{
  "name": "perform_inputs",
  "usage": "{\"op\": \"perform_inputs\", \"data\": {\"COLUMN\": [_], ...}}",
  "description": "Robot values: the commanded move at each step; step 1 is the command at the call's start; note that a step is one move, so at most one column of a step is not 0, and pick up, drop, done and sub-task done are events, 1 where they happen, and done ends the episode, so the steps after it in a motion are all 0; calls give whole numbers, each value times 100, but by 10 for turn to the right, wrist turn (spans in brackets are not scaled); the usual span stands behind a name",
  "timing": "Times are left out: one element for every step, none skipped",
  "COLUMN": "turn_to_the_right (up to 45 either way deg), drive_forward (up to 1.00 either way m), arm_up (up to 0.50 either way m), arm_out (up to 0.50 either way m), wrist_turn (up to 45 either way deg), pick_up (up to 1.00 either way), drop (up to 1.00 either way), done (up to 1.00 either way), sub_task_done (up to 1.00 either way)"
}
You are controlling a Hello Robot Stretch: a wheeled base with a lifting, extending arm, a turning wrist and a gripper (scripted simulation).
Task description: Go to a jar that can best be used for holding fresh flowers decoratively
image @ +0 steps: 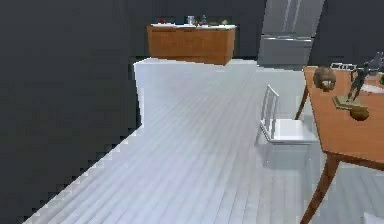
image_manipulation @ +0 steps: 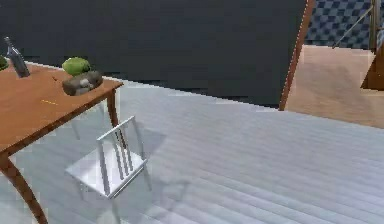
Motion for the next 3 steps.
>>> {"op": "perform_inputs", "data": {"turn_to_the_right": [0, 0, 0], "drive_forward": [100, 85, 100], "arm_up": [0, 0, 0], "arm_out": [0, 0, 0], "wrist_turn": [0, 0, 0], "pick_up": [0, 0, 0], "drop": [0, 0, 0], "done": [0, 0, 0], "sub_task_done": [0, 0, 0]}}
